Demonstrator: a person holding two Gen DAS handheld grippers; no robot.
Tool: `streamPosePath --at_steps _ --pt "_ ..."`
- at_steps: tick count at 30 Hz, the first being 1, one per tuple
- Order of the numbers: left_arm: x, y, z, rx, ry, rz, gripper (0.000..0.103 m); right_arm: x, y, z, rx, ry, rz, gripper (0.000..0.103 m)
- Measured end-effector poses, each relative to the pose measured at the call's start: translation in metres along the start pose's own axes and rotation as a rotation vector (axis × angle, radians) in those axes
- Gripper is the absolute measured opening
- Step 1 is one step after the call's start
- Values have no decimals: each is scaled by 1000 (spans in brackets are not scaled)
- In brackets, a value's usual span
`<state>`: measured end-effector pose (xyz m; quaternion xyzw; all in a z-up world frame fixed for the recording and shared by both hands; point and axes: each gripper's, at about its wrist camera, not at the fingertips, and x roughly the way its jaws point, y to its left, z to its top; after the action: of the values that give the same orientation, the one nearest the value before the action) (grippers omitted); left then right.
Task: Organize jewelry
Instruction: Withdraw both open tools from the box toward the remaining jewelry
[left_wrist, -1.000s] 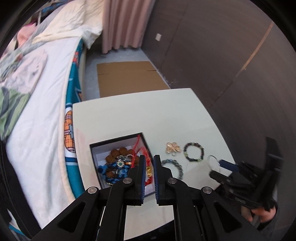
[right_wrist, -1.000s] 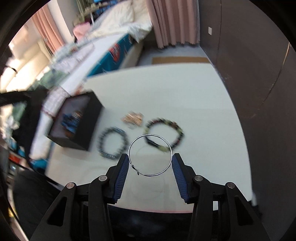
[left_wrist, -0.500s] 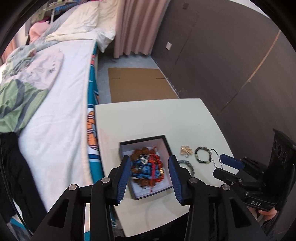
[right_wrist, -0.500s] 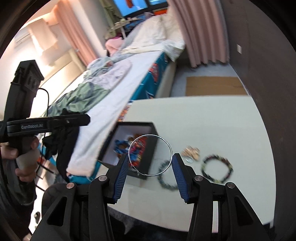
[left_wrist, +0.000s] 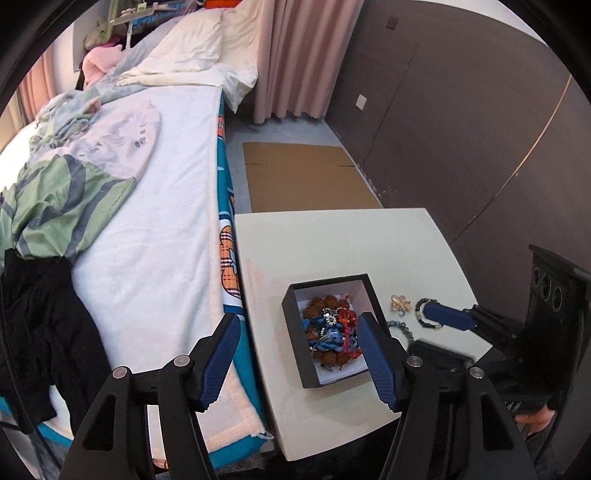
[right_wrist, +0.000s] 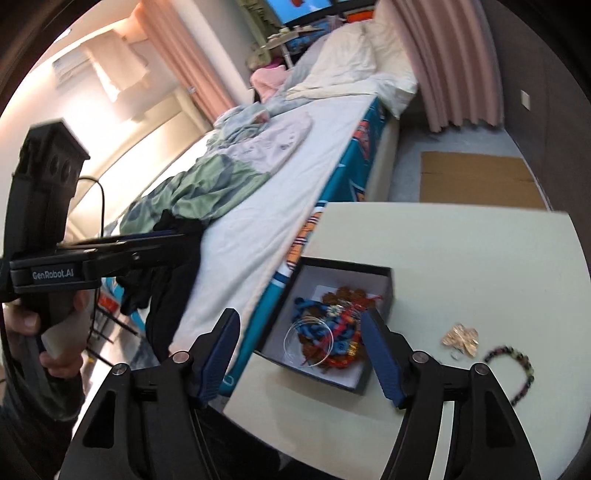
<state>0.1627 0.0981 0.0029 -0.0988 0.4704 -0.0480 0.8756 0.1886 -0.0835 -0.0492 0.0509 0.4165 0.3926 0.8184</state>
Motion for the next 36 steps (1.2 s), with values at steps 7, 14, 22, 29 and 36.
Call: streamPosePath --at_steps 7,14,22,29,36 --pt "13 -37 3 65 31 -66 66 -57 -46 -8 138 -74 -107 81" --pt "39 -87 -2 163 92 -104 66 -77 -78 -28 212 -41 -173 81" --pt "75 -135 -4 233 161 -130 61 -94 -115 -51 292 -14 -219 81" --pt "118 -161 6 248 232 -98 60 -105 -159 -68 412 -17 -250 81" --pt "162 -173 11 252 296 -52 59 -98 -182 -72 443 -2 -259 81"
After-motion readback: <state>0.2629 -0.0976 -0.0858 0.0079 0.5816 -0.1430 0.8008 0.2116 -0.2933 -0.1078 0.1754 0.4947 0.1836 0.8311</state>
